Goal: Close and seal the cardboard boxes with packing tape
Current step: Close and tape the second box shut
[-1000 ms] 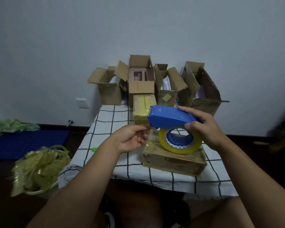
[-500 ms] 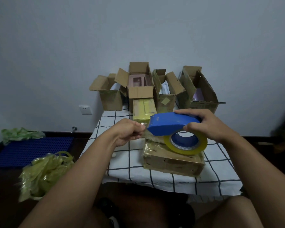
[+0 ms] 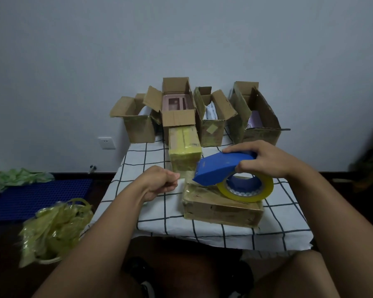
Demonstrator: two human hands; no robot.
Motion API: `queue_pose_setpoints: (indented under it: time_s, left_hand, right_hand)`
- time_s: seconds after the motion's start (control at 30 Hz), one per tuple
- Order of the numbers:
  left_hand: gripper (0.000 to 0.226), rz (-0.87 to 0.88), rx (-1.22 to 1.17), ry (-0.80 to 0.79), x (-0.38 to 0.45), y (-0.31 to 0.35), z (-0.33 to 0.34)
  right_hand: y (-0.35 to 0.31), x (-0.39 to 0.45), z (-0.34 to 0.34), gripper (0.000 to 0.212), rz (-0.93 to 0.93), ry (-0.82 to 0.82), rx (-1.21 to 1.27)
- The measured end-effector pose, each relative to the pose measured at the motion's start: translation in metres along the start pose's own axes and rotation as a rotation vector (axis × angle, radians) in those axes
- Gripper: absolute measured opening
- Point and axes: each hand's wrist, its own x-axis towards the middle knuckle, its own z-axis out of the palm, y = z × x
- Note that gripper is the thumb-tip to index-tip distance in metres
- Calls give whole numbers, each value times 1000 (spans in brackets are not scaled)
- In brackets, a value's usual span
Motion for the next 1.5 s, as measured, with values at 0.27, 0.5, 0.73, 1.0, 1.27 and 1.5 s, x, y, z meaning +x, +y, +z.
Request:
queue_pose_setpoints:
  time_s: [0.27,0.5,0.73,1.0,1.27,1.5]
  left_hand:
    - [13,-89,-173,-42,4,-16,1]
    - [7,-158,-278,-149,6,-33,11]
    - [28,44,331,132,3,-48,29]
    - [59,398,255,118,-48,-62,72]
    - [77,466,417,245,-43,-76,77]
    - [75,495,484,405,-49,-69,45]
  right_hand:
    - [-4,8,3,46,5,-39,-39]
    - [-4,7,6,45,27,-34,-30]
    - [1,6,10,51,39,5,2]
    - [5,7,11,59,41,19,9]
    - [0,2,10,53,29,29,16]
    - [-25,19,14,60,-33,10,4]
